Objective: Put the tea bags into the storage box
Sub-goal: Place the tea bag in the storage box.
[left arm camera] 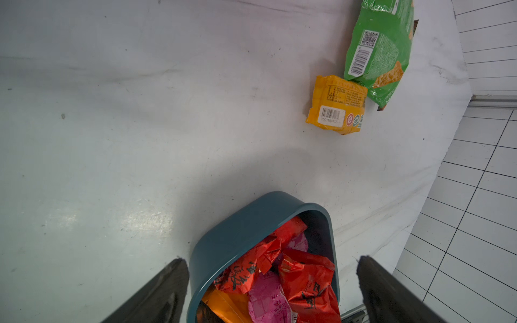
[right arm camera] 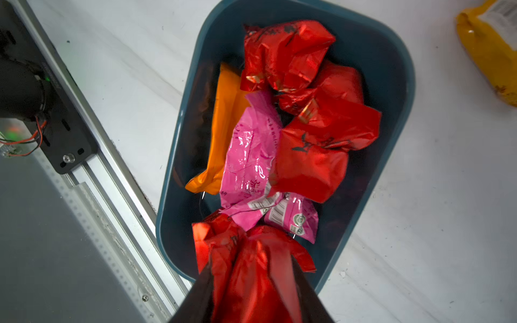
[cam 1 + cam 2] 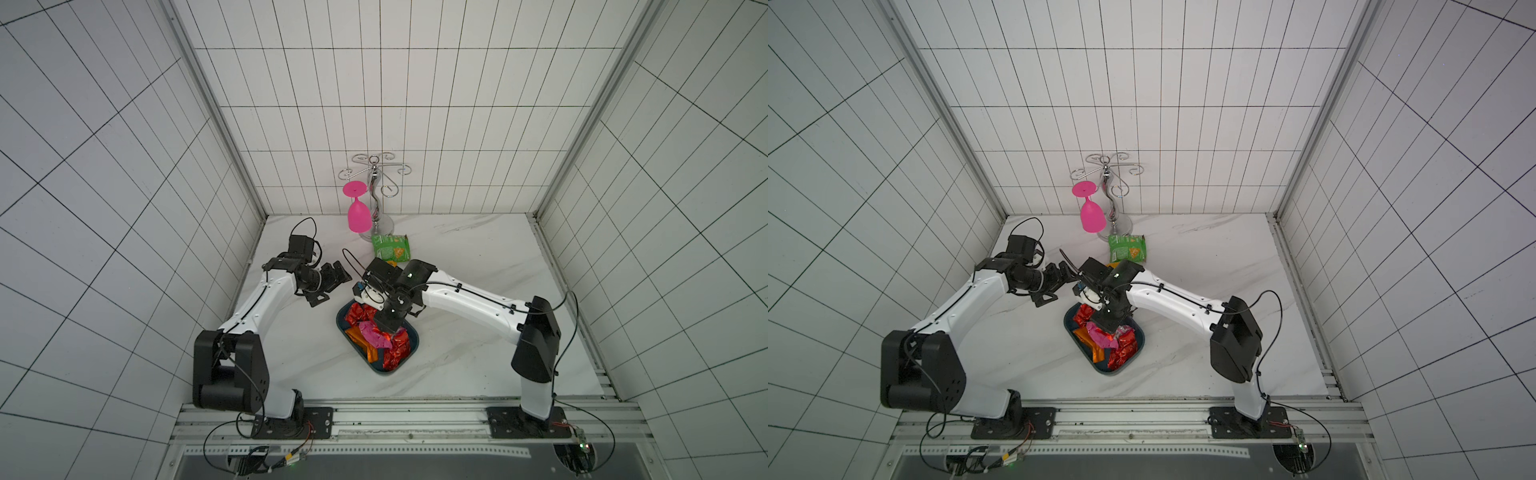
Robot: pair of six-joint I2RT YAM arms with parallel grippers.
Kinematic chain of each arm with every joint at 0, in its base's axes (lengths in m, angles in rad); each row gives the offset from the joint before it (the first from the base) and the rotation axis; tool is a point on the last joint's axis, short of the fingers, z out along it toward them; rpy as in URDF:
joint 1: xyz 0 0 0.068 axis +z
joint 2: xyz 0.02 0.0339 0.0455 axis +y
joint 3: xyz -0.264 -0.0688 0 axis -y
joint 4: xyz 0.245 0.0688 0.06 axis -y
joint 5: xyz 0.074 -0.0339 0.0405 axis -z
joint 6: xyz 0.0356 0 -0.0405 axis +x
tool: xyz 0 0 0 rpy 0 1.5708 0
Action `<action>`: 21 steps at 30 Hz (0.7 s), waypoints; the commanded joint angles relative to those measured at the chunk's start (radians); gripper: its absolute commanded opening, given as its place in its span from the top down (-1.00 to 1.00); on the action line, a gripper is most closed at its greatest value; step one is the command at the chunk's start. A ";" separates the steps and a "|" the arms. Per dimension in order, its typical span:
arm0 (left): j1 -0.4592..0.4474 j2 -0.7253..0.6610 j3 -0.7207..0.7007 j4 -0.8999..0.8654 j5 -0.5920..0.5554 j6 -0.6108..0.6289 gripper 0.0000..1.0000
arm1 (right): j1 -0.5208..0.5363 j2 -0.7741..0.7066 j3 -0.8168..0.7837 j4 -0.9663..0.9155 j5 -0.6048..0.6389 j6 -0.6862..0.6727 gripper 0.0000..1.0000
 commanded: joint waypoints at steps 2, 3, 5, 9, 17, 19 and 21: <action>0.025 -0.018 -0.008 0.026 -0.011 0.018 -0.95 | 0.053 0.049 0.011 -0.037 0.047 -0.033 0.25; 0.028 -0.020 -0.009 0.026 -0.009 0.018 -0.95 | 0.058 0.055 0.012 -0.039 0.047 -0.031 0.25; 0.035 -0.026 -0.012 0.026 -0.010 0.024 -0.95 | 0.059 0.064 0.004 -0.027 0.039 -0.021 0.21; 0.047 -0.034 -0.025 0.024 -0.014 0.033 -0.95 | 0.059 0.082 -0.001 -0.003 0.044 -0.007 -0.09; 0.049 -0.047 -0.033 0.020 -0.012 0.033 -0.95 | 0.052 0.022 -0.025 0.040 0.119 0.037 -0.43; 0.048 -0.051 -0.033 0.020 -0.019 0.033 -0.95 | 0.041 -0.007 -0.031 0.049 0.124 0.051 -0.46; 0.049 -0.058 -0.033 0.020 -0.024 0.030 -0.95 | 0.021 -0.035 -0.030 0.055 0.117 0.067 -0.52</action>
